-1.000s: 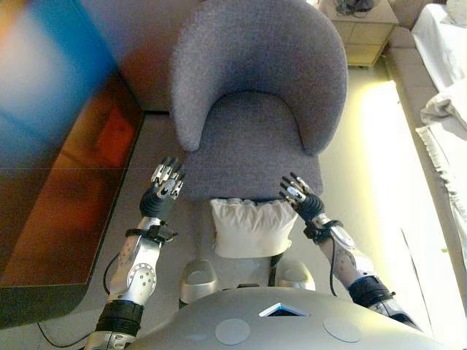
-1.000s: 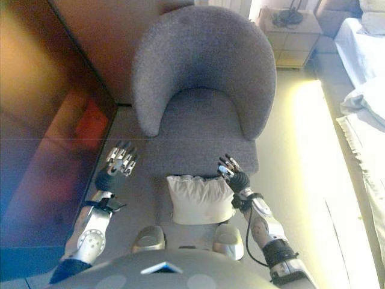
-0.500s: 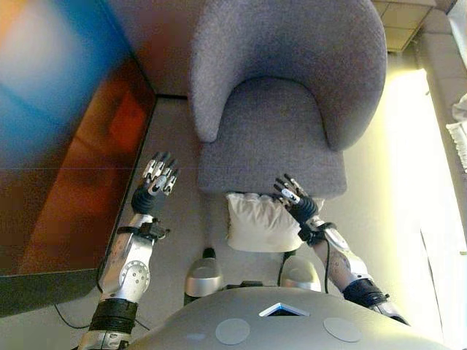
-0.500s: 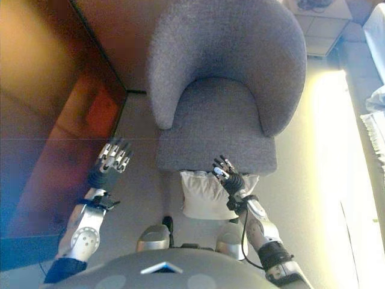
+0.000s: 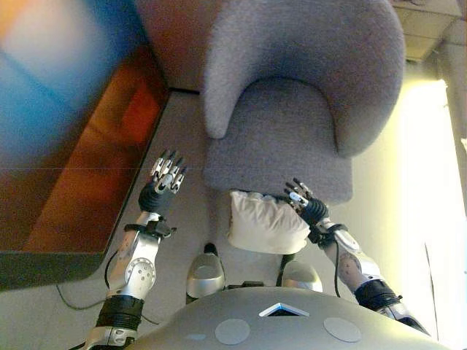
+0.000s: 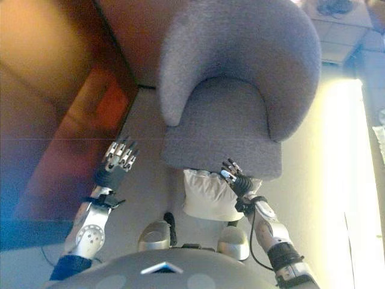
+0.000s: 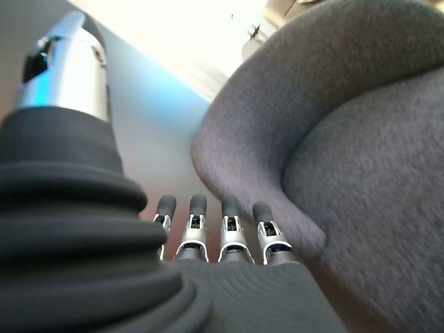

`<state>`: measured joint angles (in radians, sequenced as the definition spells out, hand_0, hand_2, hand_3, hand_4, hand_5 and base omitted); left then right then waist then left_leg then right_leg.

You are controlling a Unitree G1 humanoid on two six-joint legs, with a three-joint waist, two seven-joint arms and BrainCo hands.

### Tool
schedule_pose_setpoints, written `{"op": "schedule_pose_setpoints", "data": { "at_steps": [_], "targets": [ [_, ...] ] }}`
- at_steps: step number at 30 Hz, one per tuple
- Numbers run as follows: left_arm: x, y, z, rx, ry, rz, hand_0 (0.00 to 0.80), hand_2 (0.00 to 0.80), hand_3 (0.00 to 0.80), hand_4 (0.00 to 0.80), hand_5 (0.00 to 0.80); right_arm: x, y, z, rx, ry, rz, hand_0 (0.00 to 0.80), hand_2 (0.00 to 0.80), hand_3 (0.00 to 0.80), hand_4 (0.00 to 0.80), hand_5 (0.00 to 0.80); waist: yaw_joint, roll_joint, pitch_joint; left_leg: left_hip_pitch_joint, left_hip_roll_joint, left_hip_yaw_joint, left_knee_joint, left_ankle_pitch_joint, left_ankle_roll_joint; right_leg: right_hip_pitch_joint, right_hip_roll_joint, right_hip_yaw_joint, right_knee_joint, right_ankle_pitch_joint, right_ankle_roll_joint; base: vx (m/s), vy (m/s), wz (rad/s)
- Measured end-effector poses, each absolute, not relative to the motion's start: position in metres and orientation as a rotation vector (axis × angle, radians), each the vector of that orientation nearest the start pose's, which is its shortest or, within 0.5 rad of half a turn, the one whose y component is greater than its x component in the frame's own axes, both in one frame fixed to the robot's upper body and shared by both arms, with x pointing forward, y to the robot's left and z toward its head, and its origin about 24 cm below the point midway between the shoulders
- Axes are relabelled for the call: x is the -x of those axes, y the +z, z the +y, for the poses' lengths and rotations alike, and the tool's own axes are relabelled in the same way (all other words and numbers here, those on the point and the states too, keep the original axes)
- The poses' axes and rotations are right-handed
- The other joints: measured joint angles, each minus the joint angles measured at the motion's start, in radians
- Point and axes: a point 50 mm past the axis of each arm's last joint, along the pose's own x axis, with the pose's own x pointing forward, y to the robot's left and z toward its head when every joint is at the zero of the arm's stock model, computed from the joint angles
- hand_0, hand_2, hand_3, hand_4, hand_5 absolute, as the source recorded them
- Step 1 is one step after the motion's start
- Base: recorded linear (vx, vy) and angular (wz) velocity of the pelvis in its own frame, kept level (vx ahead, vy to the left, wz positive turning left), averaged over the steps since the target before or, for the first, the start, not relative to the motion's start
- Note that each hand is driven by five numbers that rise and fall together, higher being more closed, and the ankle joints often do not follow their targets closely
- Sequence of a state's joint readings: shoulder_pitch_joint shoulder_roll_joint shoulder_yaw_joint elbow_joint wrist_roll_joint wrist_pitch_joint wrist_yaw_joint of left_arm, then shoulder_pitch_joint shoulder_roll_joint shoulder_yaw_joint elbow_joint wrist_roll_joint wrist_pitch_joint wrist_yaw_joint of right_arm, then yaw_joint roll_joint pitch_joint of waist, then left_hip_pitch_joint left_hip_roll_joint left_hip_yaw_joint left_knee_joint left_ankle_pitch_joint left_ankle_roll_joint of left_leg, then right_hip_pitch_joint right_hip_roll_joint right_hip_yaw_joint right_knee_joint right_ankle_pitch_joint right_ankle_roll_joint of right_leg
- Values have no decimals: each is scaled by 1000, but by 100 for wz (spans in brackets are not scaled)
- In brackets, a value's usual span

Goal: Pick up the cushion and take it to the sofa

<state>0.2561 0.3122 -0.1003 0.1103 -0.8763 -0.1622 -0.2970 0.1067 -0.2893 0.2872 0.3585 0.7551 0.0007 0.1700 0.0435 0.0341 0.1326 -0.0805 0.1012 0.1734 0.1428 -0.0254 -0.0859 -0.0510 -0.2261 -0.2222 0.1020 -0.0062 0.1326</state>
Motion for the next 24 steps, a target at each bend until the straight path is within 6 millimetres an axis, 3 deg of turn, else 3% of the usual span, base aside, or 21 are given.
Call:
{"op": "schedule_pose_setpoints", "data": {
  "at_steps": [3,5,7,8,10,13,14,15,16,18,21,23,24],
  "targets": [
    [-192,-8,205,560,-128,121,0,0,0,0,0,-194,-64,-149,-486,199,511,0,0,0,0,0,3,-36,9,11,-17,23,-3,-8,21,-44,-49,-31,108,-1,15,113,41,-15],
    [-192,-7,209,547,-124,120,0,0,0,0,0,-192,-64,-148,-491,199,515,0,0,0,0,0,6,-36,18,19,4,42,8,-18,28,-62,-52,-67,153,27,-26,91,-146,-28],
    [-193,-6,212,534,-125,120,0,0,0,0,0,-192,-65,-149,-491,196,516,0,0,0,0,0,5,-36,19,30,21,62,7,-19,33,-65,-67,-75,178,17,-60,71,-271,-3],
    [-194,-6,211,533,-125,120,0,0,0,0,0,-191,-65,-150,-487,193,517,0,0,0,0,0,1,-37,19,33,33,82,8,-15,28,-73,-98,-75,226,7,-57,87,-308,10],
    [-194,-5,214,524,-120,121,0,0,0,0,0,-191,-65,-150,-489,192,510,0,0,0,0,0,8,-45,16,30,49,95,12,-13,10,-62,-167,-70,211,12,-32,105,-332,-5],
    [-193,-4,223,480,-108,138,0,0,0,0,0,-193,-64,-146,-499,202,499,0,0,0,0,0,13,-92,14,15,50,73,12,-2,-38,-5,-213,-42,2,70,52,145,-319,-1],
    [-193,-2,228,454,-110,142,0,0,0,0,0,-194,-64,-143,-507,203,499,0,0,0,0,0,15,-123,17,12,49,61,12,7,-61,22,-215,-24,-26,99,49,150,-277,31],
    [-193,-7,227,468,-96,156,0,0,0,0,0,-194,-66,-148,-499,188,506,0,0,0,0,0,7,-107,24,12,79,31,11,14,-81,47,-180,-28,-36,80,111,139,-258,33],
    [-190,-10,222,488,-94,162,0,0,0,0,0,-195,-65,-153,-487,181,503,0,0,0,0,0,-3,-78,28,13,116,2,4,21,-87,49,-134,-29,-33,66,113,131,-248,15],
    [-182,-19,213,538,-78,186,0,0,0,0,0,-196,-63,-169,-433,169,505,0,0,0,0,0,-7,-23,28,20,166,-15,-14,35,-83,47,-75,-38,-25,48,91,135,-233,-4],
    [-183,-19,208,563,-80,177,0,0,0,0,0,-196,-62,-184,-397,147,509,0,0,0,0,0,-11,-3,18,23,173,-16,-22,36,-88,63,-61,-34,-20,32,94,145,-181,9],
    [-184,-17,213,552,-66,168,0,0,0,0,0,-196,-62,-181,-403,156,516,0,0,0,0,0,-31,-14,16,39,170,-28,-29,43,-118,86,-60,-27,-19,14,102,126,-131,30],
    [-184,-17,215,552,-57,168,0,0,0,0,0,-196,-62,-175,-416,170,521,0,0,0,0,0,-30,-25,12,40,167,-30,-33,43,-119,85,-58,-5,-20,8,105,92,-133,14]
  ]
}}
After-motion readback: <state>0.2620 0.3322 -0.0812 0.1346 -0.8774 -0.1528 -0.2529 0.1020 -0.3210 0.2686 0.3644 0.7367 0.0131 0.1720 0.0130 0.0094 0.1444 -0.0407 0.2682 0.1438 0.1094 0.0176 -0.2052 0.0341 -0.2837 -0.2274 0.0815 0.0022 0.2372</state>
